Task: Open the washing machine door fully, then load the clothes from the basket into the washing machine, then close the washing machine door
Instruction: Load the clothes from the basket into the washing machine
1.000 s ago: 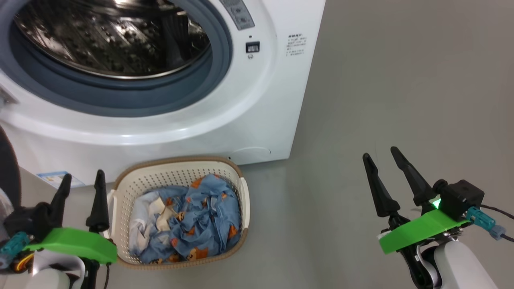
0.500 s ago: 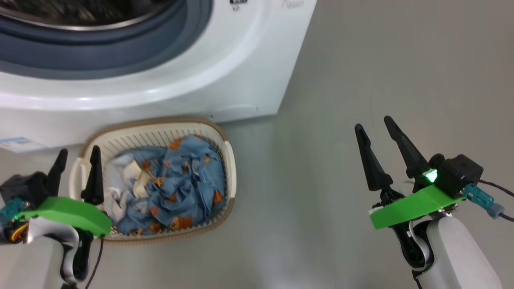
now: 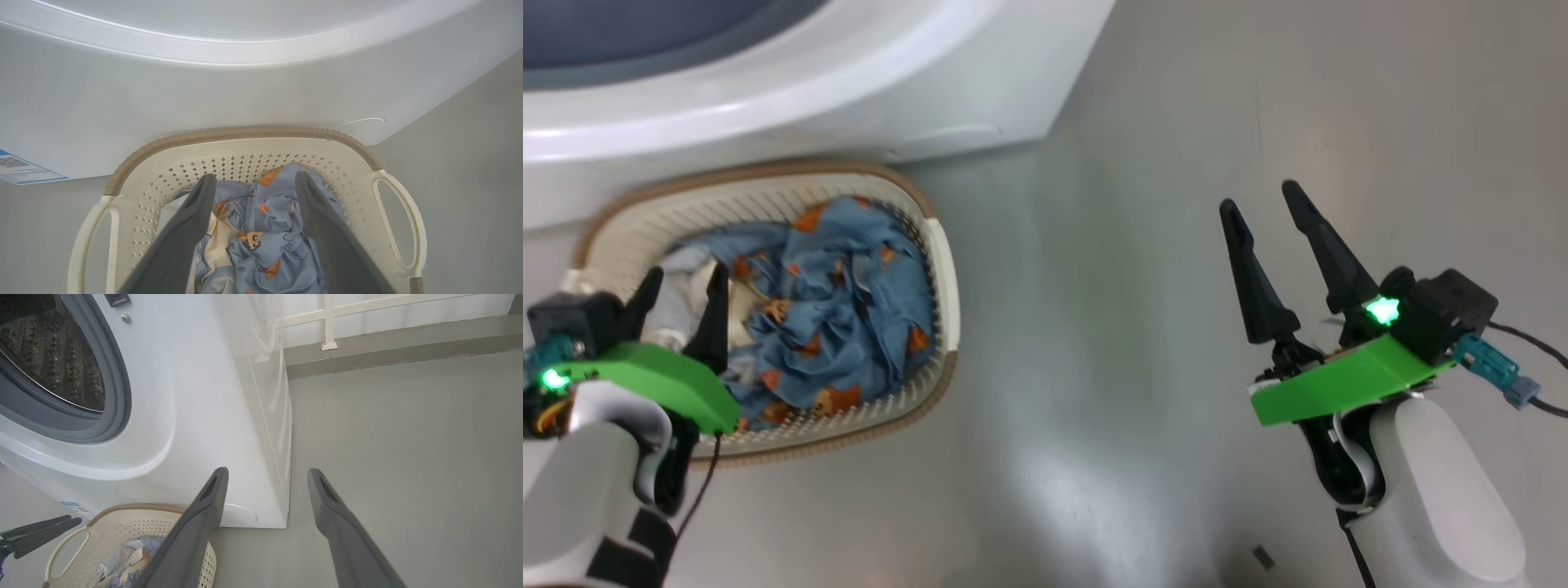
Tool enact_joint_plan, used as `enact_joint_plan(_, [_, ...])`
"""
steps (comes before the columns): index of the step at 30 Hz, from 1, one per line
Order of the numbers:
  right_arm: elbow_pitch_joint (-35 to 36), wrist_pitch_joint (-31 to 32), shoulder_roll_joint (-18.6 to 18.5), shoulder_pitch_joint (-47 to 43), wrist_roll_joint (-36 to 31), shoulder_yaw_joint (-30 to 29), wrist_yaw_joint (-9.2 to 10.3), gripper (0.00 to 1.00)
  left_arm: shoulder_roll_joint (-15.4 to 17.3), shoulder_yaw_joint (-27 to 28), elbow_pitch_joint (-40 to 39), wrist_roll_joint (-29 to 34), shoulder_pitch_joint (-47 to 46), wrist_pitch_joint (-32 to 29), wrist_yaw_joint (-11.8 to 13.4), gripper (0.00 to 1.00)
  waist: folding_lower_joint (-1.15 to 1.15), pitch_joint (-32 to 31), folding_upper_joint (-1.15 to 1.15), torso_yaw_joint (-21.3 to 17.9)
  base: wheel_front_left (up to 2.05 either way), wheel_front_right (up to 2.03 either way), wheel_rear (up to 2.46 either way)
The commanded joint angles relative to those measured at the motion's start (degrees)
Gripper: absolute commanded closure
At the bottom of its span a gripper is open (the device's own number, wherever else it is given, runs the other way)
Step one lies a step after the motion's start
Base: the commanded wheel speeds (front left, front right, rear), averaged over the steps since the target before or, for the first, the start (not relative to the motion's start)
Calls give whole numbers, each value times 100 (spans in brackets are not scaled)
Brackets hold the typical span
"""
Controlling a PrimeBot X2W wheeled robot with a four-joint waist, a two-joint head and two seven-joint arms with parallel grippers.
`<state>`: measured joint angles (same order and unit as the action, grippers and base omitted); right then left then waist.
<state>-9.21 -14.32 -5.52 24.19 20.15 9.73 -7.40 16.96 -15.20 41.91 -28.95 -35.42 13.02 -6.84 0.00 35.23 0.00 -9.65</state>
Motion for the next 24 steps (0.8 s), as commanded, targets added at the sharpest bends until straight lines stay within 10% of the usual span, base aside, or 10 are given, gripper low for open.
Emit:
enact_joint_plan(1, [162,-68,71,19,-66,142,-9,0,264,80,100,65,-198,-29,-16,0,0,460,0,-238,0,0,0])
enact_joint_plan(24, [418,-68,263,357,336,428,-9,0,789,-1435,1346,-902,-1569,-939,-64,0,0,1714,0,-1039,0,0,0])
